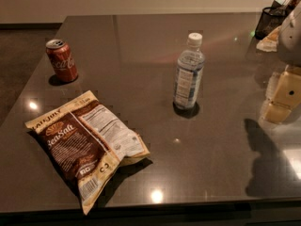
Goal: Pick blue plastic bottle
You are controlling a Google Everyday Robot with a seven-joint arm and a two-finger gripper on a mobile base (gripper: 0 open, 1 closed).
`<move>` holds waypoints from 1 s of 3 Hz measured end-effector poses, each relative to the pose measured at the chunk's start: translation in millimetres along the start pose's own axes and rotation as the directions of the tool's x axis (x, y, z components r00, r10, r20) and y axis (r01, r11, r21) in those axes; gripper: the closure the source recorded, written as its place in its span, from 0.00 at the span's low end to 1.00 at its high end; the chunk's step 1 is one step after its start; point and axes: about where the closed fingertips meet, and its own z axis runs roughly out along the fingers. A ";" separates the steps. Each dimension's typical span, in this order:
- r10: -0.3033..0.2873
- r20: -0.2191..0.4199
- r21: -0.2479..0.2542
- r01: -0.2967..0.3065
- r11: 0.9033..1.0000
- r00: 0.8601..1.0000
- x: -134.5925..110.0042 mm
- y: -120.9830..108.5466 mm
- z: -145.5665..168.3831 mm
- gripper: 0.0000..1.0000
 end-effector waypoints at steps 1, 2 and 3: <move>0.005 0.007 0.003 -0.005 1.000 1.000 -1.6 -2.7 1.0 0.00; 0.030 0.045 0.013 -0.031 0.999 0.999 -10.2 -17.2 7.1 0.00; 0.057 0.099 0.012 -0.058 0.998 0.993 -25.1 -38.2 23.3 0.00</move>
Offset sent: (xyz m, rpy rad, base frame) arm 0.0406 0.0103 -0.0048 0.0958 -0.0243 -0.0430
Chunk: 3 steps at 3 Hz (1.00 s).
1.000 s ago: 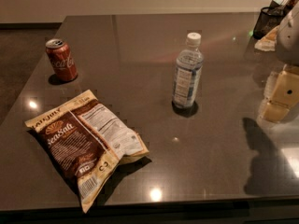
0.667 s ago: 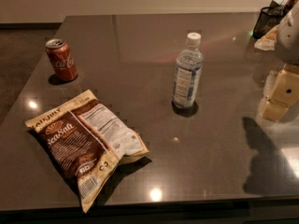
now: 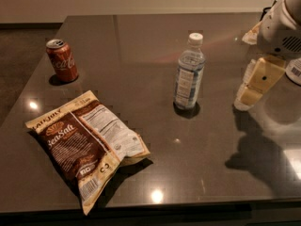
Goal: Pick blue plastic bottle
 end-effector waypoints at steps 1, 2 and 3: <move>0.031 0.051 0.004 -0.032 0.999 0.998 -12.8 -19.7 17.3 0.00; 0.070 0.112 0.003 -0.071 0.997 0.991 -32.8 -38.3 38.2 0.00; 0.095 0.145 -0.005 -0.095 0.995 0.985 -44.4 -44.4 48.5 0.00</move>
Offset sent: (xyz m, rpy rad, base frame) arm 0.0791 0.0335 -0.0205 0.1672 -0.0394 -0.0567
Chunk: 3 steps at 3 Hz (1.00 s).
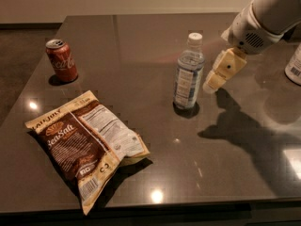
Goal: Pick blue plastic bottle
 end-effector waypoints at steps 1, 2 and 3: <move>0.013 0.037 -0.018 -0.012 1.000 0.999 -11.9 8.0 9.4 0.00; 0.024 0.076 -0.043 -0.020 0.999 0.997 -26.7 18.0 20.6 0.00; 0.030 0.096 -0.056 -0.025 0.998 0.995 -34.9 21.5 26.2 0.00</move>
Offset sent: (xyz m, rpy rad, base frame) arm -0.0013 0.0507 -0.0141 0.1265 0.0189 0.0224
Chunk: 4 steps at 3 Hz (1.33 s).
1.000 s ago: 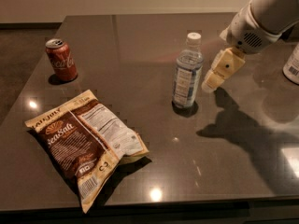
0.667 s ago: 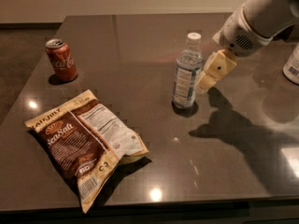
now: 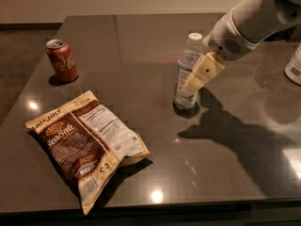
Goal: Pick blue plastic bottle
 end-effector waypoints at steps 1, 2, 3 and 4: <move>0.002 0.023 -0.020 -0.002 1.000 1.000 -9.9 3.7 4.8 0.23; 0.001 0.038 -0.031 0.000 1.000 0.999 -15.9 3.5 4.5 0.54; -0.008 0.060 -0.033 0.009 0.999 0.998 -27.6 -3.2 -8.7 0.86; -0.024 0.089 -0.038 0.027 0.999 0.996 -45.0 -10.9 -30.9 1.00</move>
Offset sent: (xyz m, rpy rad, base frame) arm 0.0039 0.0171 0.0026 0.0551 0.0124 0.0209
